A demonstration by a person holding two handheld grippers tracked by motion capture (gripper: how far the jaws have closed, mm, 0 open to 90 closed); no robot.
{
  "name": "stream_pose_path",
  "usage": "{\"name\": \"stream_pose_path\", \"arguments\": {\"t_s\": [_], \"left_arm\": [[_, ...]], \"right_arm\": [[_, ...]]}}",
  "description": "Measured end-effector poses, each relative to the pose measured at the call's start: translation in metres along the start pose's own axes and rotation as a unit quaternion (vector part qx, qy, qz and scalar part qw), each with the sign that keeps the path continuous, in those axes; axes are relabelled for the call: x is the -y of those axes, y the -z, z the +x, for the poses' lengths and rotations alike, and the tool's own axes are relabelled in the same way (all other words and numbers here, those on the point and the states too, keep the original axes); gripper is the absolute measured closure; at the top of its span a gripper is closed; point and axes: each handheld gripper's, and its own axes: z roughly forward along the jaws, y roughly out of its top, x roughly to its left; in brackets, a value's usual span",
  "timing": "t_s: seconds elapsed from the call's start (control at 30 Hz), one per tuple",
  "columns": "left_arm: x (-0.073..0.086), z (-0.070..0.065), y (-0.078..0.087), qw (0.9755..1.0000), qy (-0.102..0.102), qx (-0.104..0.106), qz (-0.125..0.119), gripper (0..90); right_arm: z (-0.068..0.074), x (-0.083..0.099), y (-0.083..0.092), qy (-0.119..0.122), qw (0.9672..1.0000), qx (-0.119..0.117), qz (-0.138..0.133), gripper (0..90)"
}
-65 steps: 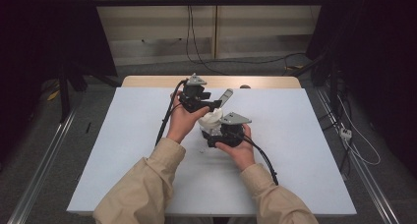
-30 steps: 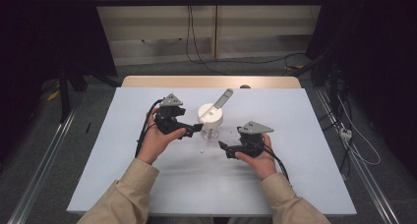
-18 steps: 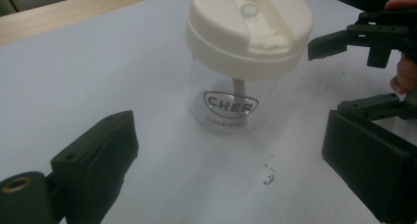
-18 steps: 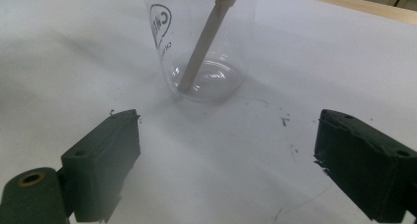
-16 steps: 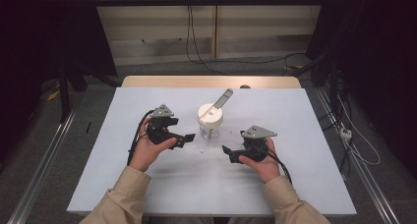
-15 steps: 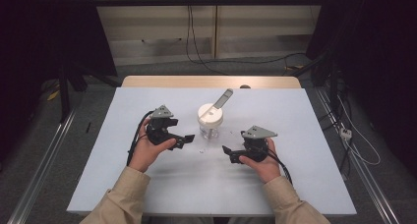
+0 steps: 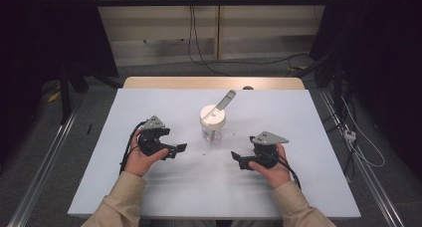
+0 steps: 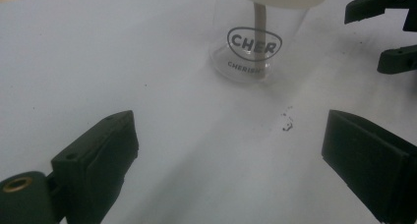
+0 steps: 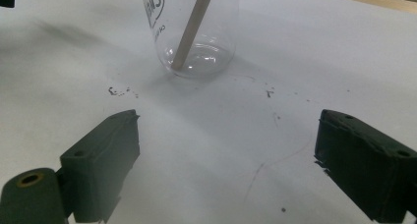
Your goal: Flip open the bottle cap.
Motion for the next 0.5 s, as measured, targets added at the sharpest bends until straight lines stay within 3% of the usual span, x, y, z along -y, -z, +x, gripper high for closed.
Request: {"name": "stream_pose_path", "arguments": {"t_s": [0.5], "left_arm": [[0.019, 0.007, 0.018, 0.9998, 0.009, -0.015, -0.004, 6.5]], "right_arm": [[-0.008, 0.009, 0.017, -0.002, 1.0000, 0.004, 0.001, 9.4]]}}
